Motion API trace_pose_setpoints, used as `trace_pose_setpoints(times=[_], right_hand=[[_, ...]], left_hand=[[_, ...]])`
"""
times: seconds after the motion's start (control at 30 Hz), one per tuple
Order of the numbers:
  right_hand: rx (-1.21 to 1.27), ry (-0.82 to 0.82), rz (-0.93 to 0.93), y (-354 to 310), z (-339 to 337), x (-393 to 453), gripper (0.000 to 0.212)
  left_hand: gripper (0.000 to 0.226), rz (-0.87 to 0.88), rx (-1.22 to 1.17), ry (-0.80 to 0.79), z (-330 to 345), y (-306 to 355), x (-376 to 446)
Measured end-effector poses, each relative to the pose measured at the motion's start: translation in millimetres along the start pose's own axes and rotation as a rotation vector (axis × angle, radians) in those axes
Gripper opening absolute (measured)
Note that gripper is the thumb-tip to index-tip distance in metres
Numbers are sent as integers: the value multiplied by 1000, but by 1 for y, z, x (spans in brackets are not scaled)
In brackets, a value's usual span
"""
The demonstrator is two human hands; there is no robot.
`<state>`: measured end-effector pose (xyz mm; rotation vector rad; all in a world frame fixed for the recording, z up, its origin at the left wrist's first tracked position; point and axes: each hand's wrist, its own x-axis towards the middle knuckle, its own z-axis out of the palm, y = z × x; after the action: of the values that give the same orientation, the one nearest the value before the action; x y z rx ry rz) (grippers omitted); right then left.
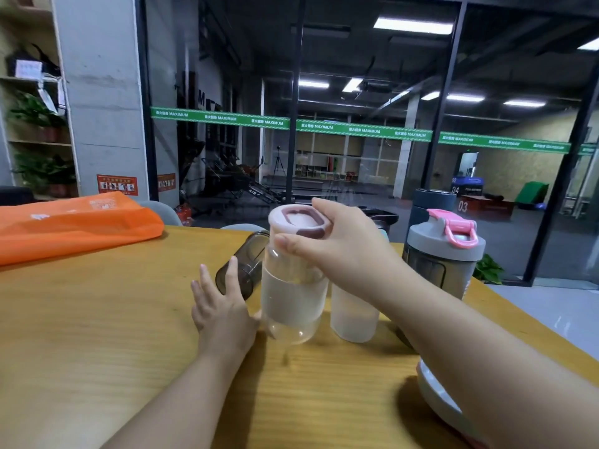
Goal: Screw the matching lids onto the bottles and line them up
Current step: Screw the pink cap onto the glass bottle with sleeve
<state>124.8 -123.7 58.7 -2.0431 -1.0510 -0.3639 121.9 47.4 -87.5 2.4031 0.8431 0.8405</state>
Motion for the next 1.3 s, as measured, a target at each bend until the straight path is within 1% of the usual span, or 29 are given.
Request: trace_pose_setpoints(times=[0.1,0.23,0.4,0.53,0.87,1.03,1.17,1.23,1.3], right_hand=[[-54,5,53,-4,16,17,37],[-101,-12,149,-5,36,34,51],[-99,-25,252,2,52,48,56],[-122,-20,307,8,62,55,57],[-163,-14,391,17,72,67,54],[-184,-27,485,19,72,74,59],[-228,-77,487,16,72,77,53],[-211,-61,473,16,73,78,52],[-219,-69,495,16,75,77,60]], left_hand=[[103,-76,-68,-10,1,-4,14],[96,-78,-71,-18,4,-7,28],[81,-69,-75,-27,4,-5,32],[74,-92,-134,12,6,-5,33],[72,-129,-253,64,5,-7,32],[70,-180,-381,71,2,-6,33],[69,-197,-553,81,-2,-7,32],[70,-190,-635,93,-6,-7,29],[69,-186,-687,99,-9,-6,26]])
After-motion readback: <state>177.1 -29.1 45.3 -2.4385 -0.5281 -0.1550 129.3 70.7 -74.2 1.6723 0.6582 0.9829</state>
